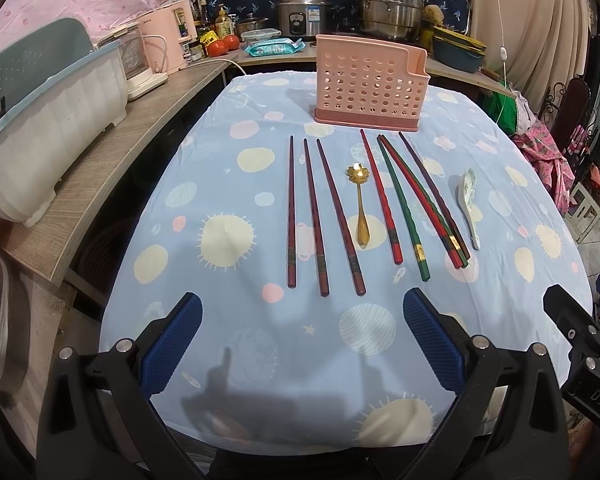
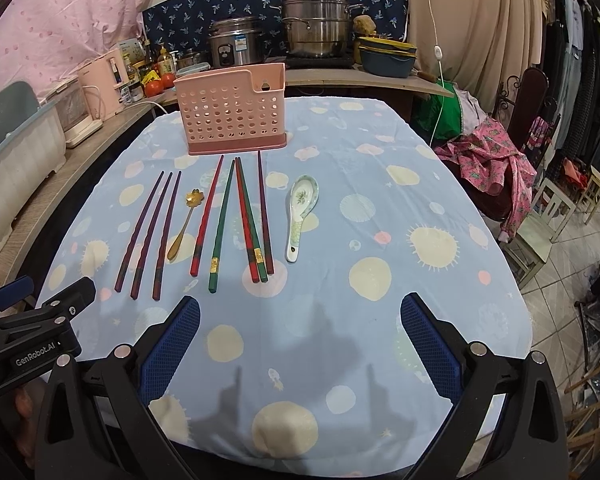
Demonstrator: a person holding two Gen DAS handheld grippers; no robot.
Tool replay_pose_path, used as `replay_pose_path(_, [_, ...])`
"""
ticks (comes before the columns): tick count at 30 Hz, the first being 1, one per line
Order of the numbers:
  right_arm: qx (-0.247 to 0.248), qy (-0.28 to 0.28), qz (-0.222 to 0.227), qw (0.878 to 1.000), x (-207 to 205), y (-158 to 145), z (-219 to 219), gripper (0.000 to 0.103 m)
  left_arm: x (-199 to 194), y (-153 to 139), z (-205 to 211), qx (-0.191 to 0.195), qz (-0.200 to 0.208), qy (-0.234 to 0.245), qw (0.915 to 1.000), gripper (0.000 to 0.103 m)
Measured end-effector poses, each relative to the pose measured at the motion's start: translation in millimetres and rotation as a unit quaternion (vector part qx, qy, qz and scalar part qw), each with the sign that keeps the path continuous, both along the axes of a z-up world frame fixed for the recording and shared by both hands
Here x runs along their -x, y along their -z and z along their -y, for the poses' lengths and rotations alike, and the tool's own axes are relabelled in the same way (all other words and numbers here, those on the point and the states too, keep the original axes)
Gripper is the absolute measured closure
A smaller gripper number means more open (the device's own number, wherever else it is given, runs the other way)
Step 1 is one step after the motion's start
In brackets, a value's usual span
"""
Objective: Organize utensils
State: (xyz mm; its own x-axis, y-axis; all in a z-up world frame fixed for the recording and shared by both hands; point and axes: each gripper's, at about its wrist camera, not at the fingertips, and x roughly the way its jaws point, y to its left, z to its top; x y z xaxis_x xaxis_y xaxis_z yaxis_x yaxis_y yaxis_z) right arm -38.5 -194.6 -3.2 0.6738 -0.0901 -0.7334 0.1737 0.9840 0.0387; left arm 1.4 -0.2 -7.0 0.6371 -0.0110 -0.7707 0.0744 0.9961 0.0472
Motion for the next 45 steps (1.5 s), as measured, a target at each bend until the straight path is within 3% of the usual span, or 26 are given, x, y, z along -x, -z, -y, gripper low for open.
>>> replay_pose_path(45, [-0.004, -0.001, 0.0, 1.0, -0.6, -1.1, -3.3, 0.007, 0.2, -2.3, -12.0, 0.003, -0.002, -0.002, 1.0, 0.007])
